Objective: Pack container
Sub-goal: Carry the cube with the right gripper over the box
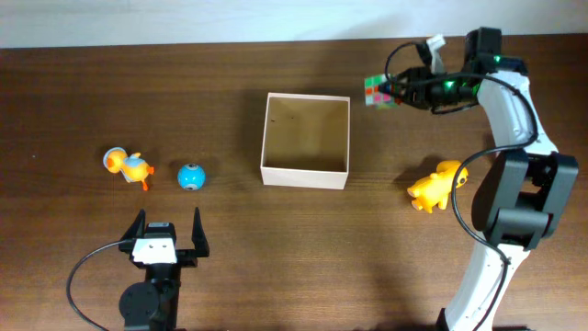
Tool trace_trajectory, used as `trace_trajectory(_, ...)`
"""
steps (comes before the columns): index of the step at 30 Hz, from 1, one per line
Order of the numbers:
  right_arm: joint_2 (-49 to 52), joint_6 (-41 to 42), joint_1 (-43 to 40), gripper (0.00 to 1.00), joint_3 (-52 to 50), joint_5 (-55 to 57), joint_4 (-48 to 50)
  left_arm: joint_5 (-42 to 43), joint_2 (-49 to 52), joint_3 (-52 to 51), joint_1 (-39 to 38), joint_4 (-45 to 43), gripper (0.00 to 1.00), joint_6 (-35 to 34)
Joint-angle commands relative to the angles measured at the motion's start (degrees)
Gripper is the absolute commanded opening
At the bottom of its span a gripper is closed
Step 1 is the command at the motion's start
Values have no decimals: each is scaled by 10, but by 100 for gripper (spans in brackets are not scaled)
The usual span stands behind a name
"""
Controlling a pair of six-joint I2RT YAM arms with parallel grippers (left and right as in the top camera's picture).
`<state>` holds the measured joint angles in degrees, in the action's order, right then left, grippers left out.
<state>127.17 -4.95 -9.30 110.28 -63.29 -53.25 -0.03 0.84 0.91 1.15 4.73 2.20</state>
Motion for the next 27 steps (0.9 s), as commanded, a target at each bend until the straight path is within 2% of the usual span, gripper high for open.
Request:
trace_trajectory(1,-46,-24,7,46,34,-153,2,-2,-5,-4,-2,0,99,9)
trace_trajectory(8,-94,-23,59,45,49,-188,9,-2,-5,-4,-2,0,99,9)
trace_trajectory(12,-115,-16,122,45,49,-130,17,-2,-5,-4,-2,0,99,9)
trace_trajectory(27,-120,242,366,45,49,596,60,-2,-5,-4,-2,0,99,9)
